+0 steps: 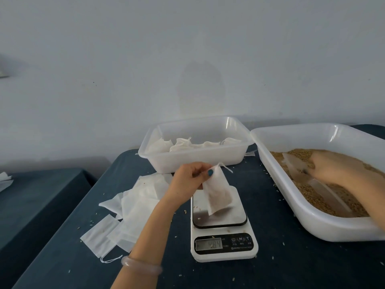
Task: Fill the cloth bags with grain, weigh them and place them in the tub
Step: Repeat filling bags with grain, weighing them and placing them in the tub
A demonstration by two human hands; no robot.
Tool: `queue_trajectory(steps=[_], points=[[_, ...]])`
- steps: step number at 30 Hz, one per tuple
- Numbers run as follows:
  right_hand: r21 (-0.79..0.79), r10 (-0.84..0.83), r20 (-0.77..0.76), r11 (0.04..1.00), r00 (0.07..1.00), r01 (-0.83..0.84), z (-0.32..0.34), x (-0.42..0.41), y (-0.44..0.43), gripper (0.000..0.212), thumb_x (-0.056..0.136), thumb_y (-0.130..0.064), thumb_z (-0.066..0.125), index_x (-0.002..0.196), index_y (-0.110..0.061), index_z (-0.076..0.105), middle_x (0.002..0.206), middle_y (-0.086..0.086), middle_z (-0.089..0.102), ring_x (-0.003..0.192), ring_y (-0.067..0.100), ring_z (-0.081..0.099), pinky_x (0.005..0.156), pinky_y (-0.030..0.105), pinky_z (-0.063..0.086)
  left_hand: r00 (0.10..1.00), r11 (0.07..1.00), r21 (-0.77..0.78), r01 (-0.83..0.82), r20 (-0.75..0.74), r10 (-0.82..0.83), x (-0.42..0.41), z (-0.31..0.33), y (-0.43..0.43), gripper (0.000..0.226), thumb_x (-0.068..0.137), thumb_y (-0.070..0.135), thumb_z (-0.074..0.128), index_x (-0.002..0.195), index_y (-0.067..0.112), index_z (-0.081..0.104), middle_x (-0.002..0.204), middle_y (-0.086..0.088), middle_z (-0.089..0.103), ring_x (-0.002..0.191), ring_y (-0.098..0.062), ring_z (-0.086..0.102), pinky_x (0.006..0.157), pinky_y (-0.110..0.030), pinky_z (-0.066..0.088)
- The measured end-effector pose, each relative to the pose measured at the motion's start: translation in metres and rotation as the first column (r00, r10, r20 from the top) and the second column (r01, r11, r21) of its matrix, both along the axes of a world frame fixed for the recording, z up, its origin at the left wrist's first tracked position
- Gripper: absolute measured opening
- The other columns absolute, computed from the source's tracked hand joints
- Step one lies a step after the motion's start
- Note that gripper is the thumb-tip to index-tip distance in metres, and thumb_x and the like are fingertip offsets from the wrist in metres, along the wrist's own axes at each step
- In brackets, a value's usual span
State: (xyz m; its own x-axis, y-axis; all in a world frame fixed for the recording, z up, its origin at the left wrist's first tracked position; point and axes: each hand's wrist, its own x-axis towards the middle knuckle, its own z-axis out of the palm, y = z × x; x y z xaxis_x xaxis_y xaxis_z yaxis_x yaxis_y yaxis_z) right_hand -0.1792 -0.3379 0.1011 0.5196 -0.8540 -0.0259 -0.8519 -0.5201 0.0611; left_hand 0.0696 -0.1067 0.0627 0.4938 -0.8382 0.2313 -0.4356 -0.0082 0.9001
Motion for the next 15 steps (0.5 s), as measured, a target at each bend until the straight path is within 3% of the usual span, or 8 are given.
queue_trajectory(steps=[2,4,7,8,10,12,15], points=[[-0.106,0.115,0.174,0.990,0.978,-0.097,0.005,0.011,0.019,0.030,0.098,-0.034,0.048,0.120,-0.015,0.055,0.111,0.004,0.061,0.096,0.022,0.059,0.082,0.036,0.052,0.997,0.997,0.067,-0.043,0.074,0.038,0.008,-0.014,0.001,0.019,0.099,0.009,0.056,0.105,0.016,0.073,0.091,0.002,0.074,0.087,-0.018,0.071,0.081,-0.034,0.060],[-0.138,0.272,0.391,0.962,0.879,-0.237,0.009,0.027,0.046,0.030,0.097,-0.027,0.051,0.126,-0.018,0.054,0.117,0.001,0.062,0.103,0.020,0.059,0.085,0.036,0.051,0.989,0.994,0.058,-0.093,0.121,0.086,0.015,-0.023,0.003,0.019,0.101,0.014,0.054,0.108,0.014,0.072,0.094,-0.002,0.074,0.088,-0.021,0.071,0.083,-0.036,0.058],[-0.103,0.392,0.571,0.906,0.722,-0.410,0.010,0.049,0.088,0.025,0.097,-0.022,0.051,0.120,-0.027,0.056,0.109,-0.012,0.064,0.098,0.008,0.060,0.080,0.027,0.048,0.971,0.990,0.053,-0.127,0.209,0.113,0.019,-0.032,0.007,0.025,0.104,0.026,0.047,0.087,0.018,0.063,0.079,0.003,0.065,0.076,-0.019,0.061,0.072,-0.030,0.049],[-0.076,0.398,0.607,0.891,0.688,-0.448,0.006,0.058,0.098,0.023,0.098,-0.022,0.050,0.118,-0.029,0.056,0.107,-0.015,0.063,0.096,0.003,0.059,0.076,0.022,0.046,0.966,0.989,0.065,-0.136,0.230,0.118,0.020,-0.035,0.008,0.029,0.105,0.030,0.044,0.084,0.017,0.060,0.076,0.002,0.061,0.073,-0.019,0.057,0.070,-0.030,0.046],[-0.028,0.382,0.685,0.865,0.621,-0.501,-0.006,0.074,0.112,0.018,0.100,-0.021,0.048,0.114,-0.028,0.056,0.103,-0.016,0.062,0.089,-0.003,0.057,0.070,0.014,0.040,0.963,0.986,0.067,-0.155,0.233,0.136,0.022,-0.038,0.009,0.033,0.106,0.033,0.039,0.096,0.015,0.064,0.086,0.000,0.066,0.080,-0.018,0.059,0.074,-0.031,0.046],[0.009,0.323,0.746,0.870,0.583,-0.494,-0.025,0.088,0.115,0.013,0.101,-0.020,0.047,0.107,-0.025,0.057,0.098,-0.014,0.064,0.082,0.000,0.058,0.066,0.015,0.040,0.963,0.984,0.048,-0.173,0.220,0.158,0.023,-0.038,0.009,0.037,0.107,0.036,0.034,0.111,0.021,0.066,0.100,0.007,0.069,0.093,-0.007,0.062,0.080,-0.019,0.047],[0.104,0.158,0.816,0.906,0.556,-0.411,-0.054,0.100,0.105,0.011,0.101,-0.024,0.047,0.104,-0.019,0.056,0.092,-0.007,0.064,0.079,0.003,0.057,0.064,0.015,0.040,0.962,0.976,0.043,-0.214,0.181,0.203,0.023,-0.039,0.010,0.041,0.106,0.039,0.030,0.118,0.019,0.064,0.109,0.011,0.068,0.102,-0.002,0.061,0.081,-0.006,0.042]])
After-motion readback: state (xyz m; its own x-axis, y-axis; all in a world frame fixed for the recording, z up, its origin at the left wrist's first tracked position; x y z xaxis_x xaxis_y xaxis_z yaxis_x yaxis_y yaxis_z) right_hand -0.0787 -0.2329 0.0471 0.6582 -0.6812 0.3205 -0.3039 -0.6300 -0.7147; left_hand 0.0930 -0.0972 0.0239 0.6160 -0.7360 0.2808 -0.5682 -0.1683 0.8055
